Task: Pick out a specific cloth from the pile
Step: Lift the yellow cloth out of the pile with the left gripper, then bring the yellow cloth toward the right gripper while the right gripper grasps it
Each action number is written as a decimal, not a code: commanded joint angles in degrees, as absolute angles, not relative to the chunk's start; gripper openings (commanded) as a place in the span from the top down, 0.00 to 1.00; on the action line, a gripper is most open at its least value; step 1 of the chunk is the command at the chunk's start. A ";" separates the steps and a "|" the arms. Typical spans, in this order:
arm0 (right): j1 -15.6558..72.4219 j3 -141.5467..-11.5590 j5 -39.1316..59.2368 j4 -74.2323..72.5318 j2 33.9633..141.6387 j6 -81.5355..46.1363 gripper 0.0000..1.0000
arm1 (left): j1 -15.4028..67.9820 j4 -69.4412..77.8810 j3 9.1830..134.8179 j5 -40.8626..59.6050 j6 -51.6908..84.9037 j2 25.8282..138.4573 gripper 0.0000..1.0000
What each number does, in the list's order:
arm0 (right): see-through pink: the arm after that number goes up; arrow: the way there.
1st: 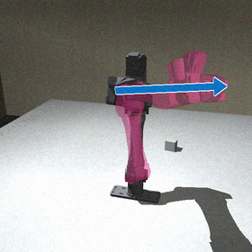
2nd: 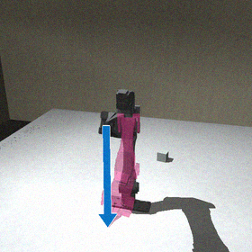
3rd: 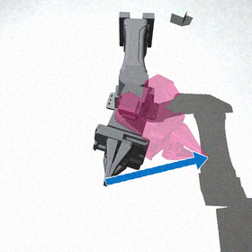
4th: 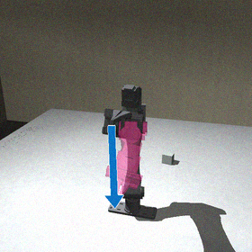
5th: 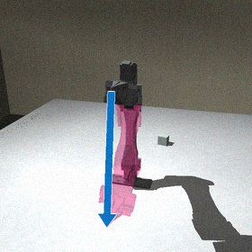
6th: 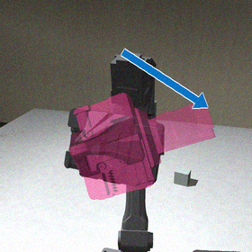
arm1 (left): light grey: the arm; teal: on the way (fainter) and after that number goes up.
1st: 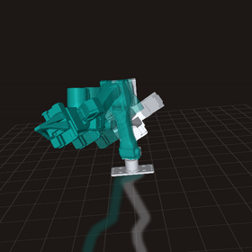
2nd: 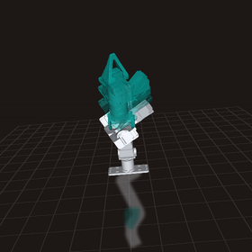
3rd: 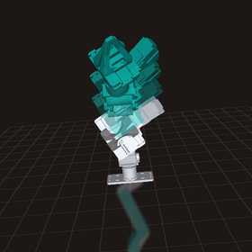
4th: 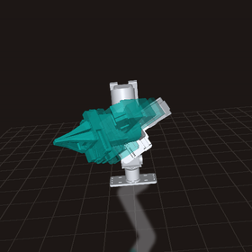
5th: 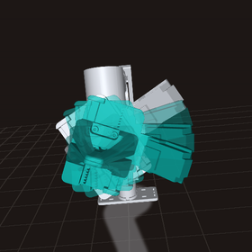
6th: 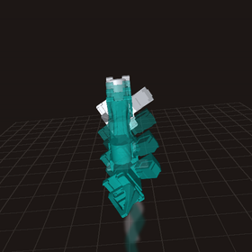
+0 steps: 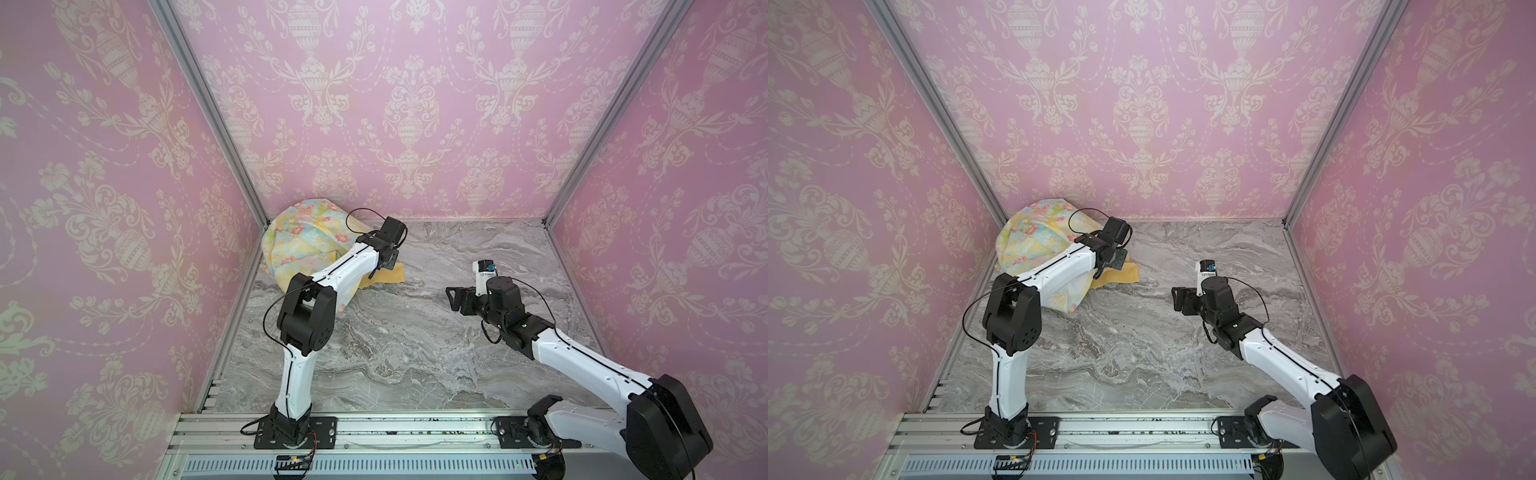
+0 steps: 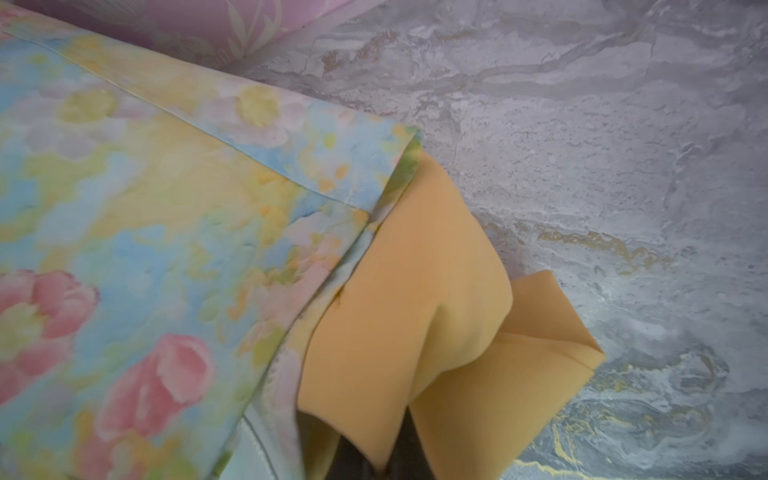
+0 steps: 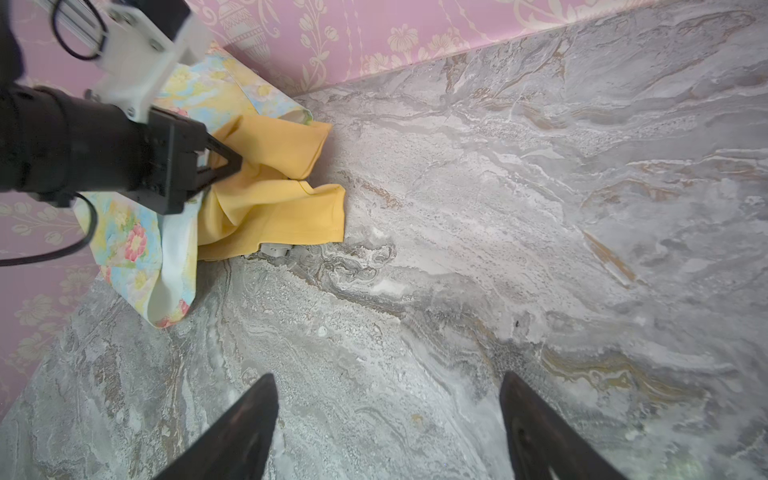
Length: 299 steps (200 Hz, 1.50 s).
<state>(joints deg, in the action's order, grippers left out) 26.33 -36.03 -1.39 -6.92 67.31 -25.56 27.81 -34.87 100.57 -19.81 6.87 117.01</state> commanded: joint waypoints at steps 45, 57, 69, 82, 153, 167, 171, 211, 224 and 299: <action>26.80 -38.28 -0.92 -6.85 68.55 -25.93 0.16 | 24.50 -34.30 102.52 -14.42 6.80 105.25 1.00; 26.98 -38.53 -1.06 -6.52 68.47 -25.84 0.16 | 23.71 -34.11 102.83 -13.81 7.03 104.08 1.00; 27.16 -38.72 -1.27 -6.16 68.40 -25.75 0.16 | 23.15 -33.98 103.43 -13.95 6.74 103.18 1.00; 27.38 -39.07 -1.48 -5.81 68.33 -25.62 0.16 | 22.60 -34.10 104.22 -14.28 6.30 102.48 1.00; 28.47 -39.86 -2.63 -4.95 67.85 -25.04 0.15 | 21.45 -35.32 108.30 -12.58 6.06 100.14 1.00; 28.55 -39.99 -2.87 -4.87 67.77 -24.90 0.15 | 21.45 -35.42 109.48 -12.02 6.31 99.78 1.00; 28.61 -39.99 -2.96 -4.89 67.68 -24.87 0.15 | 21.45 -35.38 109.86 -11.87 6.40 99.65 1.00; 28.65 -40.08 -4.06 -4.23 66.60 -23.91 0.15 | 21.46 -35.99 113.64 -9.50 7.20 98.95 1.00; 28.65 -40.08 -4.18 -4.32 66.07 -23.73 0.14 | 21.45 -36.01 114.40 -8.38 7.72 98.64 1.00; 29.68 -41.18 1.34 -11.36 64.16 -20.02 0.10 | 23.24 -34.88 113.33 -0.19 11.66 95.00 1.00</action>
